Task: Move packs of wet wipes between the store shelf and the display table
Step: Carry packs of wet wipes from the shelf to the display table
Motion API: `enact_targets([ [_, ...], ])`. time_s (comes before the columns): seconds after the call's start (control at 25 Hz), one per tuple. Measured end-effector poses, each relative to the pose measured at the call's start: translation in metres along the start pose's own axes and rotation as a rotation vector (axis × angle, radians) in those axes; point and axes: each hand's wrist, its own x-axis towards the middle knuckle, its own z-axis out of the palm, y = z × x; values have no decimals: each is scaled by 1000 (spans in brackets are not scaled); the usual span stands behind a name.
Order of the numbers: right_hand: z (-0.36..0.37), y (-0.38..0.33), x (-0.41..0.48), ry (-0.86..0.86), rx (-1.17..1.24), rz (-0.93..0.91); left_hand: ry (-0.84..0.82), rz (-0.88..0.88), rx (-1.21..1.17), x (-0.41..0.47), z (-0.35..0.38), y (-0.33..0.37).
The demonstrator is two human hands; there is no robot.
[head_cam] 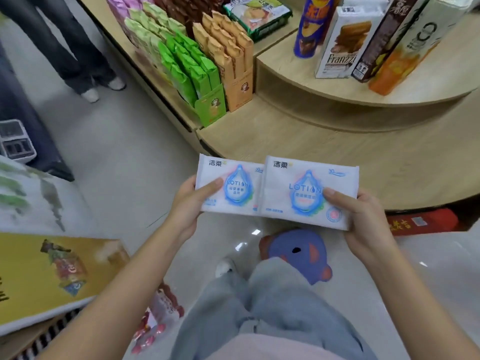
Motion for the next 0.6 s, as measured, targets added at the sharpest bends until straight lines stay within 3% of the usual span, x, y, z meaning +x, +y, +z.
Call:
enact_targets([
  [0.36,48,-4,94,176,59,-8,-151,-53,78,144,17,49],
  [0.6,45,-16,198,180,72,48,-162,-159,159,236,52,48],
])
